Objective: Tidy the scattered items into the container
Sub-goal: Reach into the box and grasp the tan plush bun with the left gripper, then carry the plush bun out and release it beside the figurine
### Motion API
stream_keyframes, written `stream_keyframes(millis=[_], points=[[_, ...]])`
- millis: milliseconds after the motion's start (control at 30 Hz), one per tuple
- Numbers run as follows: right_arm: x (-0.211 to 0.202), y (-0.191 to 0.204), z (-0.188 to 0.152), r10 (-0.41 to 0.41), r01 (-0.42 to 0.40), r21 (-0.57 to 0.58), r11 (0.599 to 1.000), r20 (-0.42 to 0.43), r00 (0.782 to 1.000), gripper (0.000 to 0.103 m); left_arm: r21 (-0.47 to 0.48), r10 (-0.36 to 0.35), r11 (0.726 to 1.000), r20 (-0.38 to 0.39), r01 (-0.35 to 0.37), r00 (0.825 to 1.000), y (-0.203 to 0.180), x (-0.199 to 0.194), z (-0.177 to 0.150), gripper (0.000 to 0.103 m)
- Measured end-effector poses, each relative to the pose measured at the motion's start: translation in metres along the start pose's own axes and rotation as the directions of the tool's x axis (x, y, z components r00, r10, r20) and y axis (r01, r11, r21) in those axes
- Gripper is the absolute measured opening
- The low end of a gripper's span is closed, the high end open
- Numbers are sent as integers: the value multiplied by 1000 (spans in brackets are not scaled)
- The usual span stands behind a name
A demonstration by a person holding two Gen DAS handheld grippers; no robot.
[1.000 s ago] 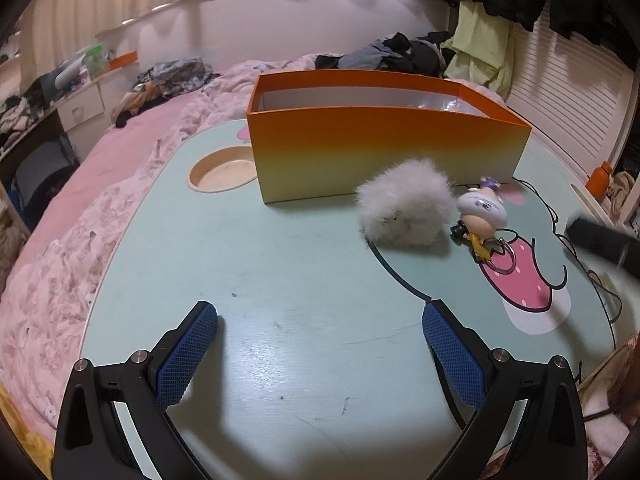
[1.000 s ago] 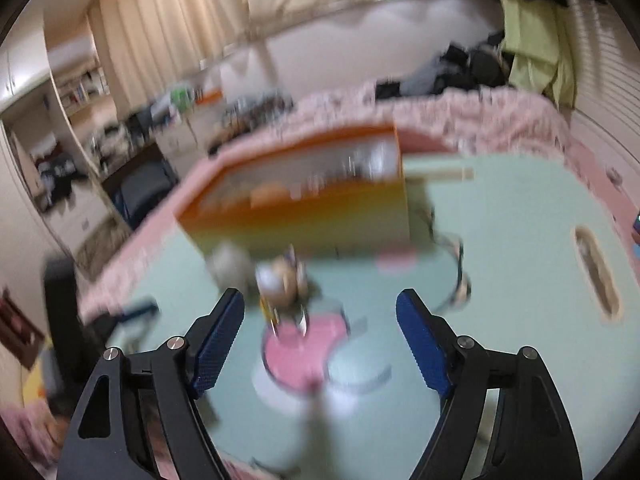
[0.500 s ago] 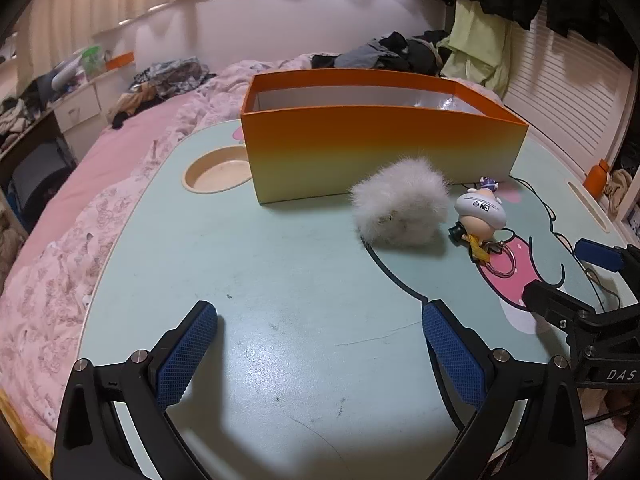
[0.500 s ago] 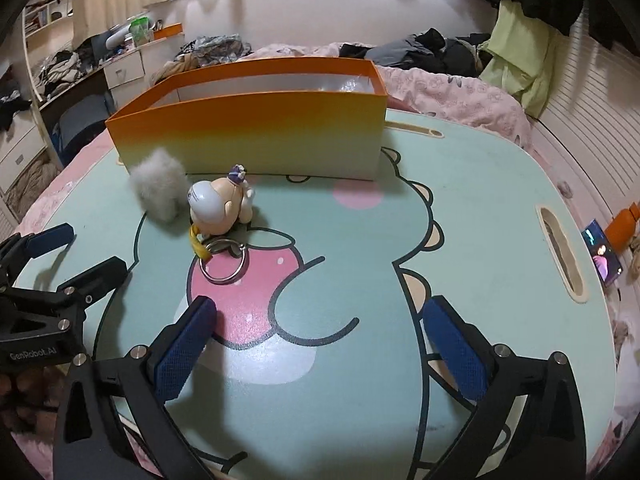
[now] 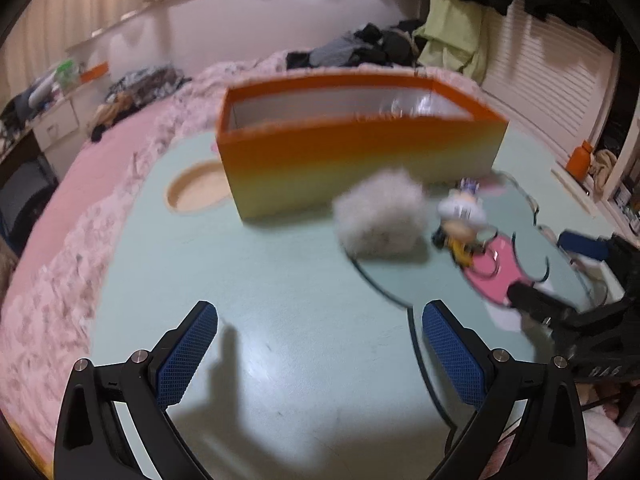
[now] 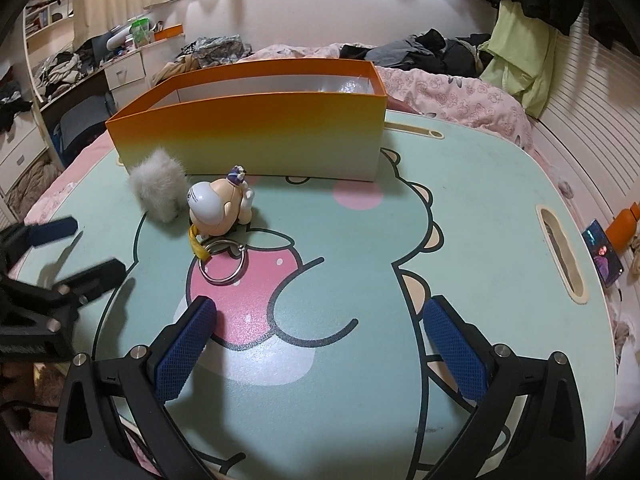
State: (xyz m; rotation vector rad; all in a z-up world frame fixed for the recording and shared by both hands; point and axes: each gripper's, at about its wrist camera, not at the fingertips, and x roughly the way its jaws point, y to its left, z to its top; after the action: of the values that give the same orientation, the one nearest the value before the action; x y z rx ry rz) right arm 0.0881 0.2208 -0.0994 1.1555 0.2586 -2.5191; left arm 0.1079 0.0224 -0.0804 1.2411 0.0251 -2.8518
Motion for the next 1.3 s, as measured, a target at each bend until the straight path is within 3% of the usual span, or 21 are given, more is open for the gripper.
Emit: stream_keyframes(millis=[200,267,367,433,500,567,733,800,833,900,933,967,1133,1233,1300], points=[[-1,1,-1,2,-2,-2,1000,1,1000,103,-42,-84,995,93,88,992,23,-33,68,101],[-1,0,-1,2,-2,-2,1000,1,1000,103,-38,-90,995,94,94,991,26,-32,96,90],[-1,0,-1,3,-3,-2,1000,1,1000,103,-11,-118,993,15,118,993,23,-7,132,78],[-1,0,-1,5,-5,-4,1000,2,1000,103,9,-123,992,-72,124,990,19,17,144,63],[-2,0,-1,5,-5,-4,1000,2,1000,103,28,-113,992,-181,120,977,10,50,150,42],[-2,0,-1,5,-5,-4,1000,2,1000,103,37,-89,994,-242,101,966,5,73,148,36],[-2,0,-2,5,-5,-4,1000,2,1000,103,45,-14,999,-284,28,959,-1,100,144,38],[-2,0,-2,5,-5,-4,1000,2,1000,103,43,-7,999,-288,20,957,-1,106,143,51],[-2,0,-2,4,-4,-4,1000,2,1000,103,48,-1,999,-301,16,954,-1,110,144,52],[-2,0,-2,5,-5,-3,1000,3,1000,103,69,16,998,-320,6,947,-3,119,142,49],[-2,0,-2,4,-4,-4,1000,2,1000,103,72,20,997,-315,3,949,-2,121,142,40],[-2,0,-2,4,-4,-3,1000,2,1000,103,59,8,998,-316,12,949,1,122,140,25],[-3,0,-2,5,-5,-4,1000,3,1000,103,-36,-109,994,-248,104,963,20,102,146,25],[-3,0,-3,5,-5,-4,1000,3,1000,103,-35,-153,988,-152,149,977,24,64,152,25],[-3,0,-3,5,-5,-3,1000,3,1000,103,-24,-206,979,-82,205,975,26,28,151,25]])
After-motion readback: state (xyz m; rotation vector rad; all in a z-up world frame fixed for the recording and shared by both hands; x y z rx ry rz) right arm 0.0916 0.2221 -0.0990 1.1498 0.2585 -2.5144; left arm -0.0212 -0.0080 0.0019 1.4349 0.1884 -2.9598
